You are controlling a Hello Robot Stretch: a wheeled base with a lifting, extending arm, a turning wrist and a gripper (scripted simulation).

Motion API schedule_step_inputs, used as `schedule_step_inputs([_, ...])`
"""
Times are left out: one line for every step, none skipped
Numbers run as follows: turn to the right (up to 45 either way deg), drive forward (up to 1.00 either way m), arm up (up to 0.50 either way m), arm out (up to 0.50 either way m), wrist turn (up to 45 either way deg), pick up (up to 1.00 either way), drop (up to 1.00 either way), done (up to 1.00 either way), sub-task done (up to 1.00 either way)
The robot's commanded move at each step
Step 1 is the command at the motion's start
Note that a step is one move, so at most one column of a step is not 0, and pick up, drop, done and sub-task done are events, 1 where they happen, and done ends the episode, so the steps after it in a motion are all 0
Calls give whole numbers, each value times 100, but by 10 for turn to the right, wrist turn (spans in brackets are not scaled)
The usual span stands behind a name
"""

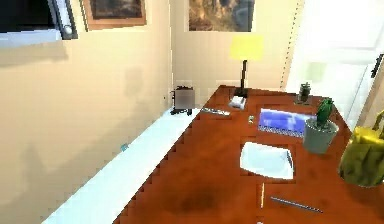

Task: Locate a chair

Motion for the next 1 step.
schedule_step_inputs([450,0,0,0,0,0,0,0,0])
